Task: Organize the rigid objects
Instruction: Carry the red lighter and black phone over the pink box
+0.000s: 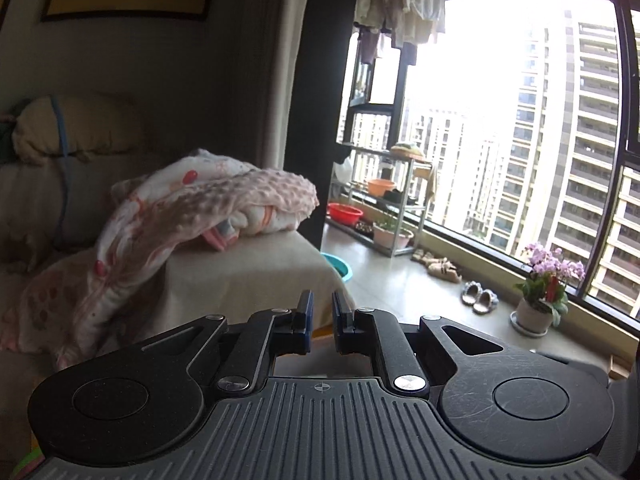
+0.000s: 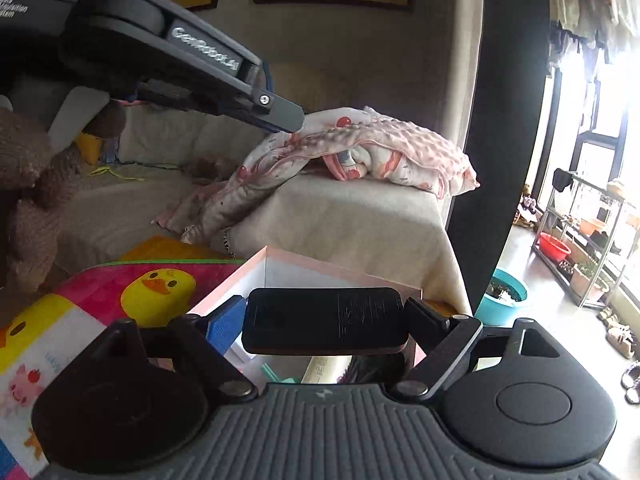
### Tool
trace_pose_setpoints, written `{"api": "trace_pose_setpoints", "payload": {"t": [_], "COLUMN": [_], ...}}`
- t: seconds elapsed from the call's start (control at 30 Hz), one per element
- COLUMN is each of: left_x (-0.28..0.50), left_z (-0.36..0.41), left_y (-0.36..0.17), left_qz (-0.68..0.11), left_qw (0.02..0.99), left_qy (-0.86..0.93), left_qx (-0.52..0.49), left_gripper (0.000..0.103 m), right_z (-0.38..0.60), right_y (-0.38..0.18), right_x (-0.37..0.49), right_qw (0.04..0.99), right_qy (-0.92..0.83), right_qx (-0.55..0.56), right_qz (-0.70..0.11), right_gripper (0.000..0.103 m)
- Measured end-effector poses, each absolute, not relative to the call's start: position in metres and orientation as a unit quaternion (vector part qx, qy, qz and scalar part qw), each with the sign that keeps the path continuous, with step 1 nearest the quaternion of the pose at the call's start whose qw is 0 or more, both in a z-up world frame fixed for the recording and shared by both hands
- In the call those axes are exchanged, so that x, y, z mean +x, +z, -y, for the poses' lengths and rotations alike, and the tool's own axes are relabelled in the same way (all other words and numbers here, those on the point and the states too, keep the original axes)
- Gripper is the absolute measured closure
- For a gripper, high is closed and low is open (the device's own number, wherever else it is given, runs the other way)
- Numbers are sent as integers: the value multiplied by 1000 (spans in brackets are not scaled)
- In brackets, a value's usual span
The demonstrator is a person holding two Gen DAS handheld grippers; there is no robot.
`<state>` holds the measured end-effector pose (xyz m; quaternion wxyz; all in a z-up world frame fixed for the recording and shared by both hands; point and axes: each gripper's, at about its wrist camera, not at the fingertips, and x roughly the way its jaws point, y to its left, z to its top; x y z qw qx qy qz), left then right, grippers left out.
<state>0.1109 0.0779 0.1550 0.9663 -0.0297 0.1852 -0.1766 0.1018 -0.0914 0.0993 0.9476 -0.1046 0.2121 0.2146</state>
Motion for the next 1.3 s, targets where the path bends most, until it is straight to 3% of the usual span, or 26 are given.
{"api": "trace_pose_setpoints", "payload": {"t": [0.2,0.4,0.6,0.67,0.83,1.3], "left_x": [52,28,43,44,47,10], "left_z": [-102,-96,-88,-86,-87,-76], "left_y": [84,34,20,17,11,12], "left_qz": [-251,-311,-347,-349,-373,-348], "left_qw": [958,939,923,920,910,920], "left_qy": [-138,-142,-140,-146,-144,-142], "left_qx": [-31,47,92,98,107,111], "left_gripper": [89,85,85,77,70,77], "right_z": [123,147,152,152,153,156], "right_y": [68,38,20,15,7,9], "right_x": [56,31,19,14,13,14], "right_qw": [939,929,918,916,912,906], "right_qy": [216,197,200,205,207,213], "right_qx": [-123,-113,-104,-105,-102,-102], "right_qz": [-239,-292,-325,-328,-340,-350], "right_gripper": [17,17,17,17,17,17]}}
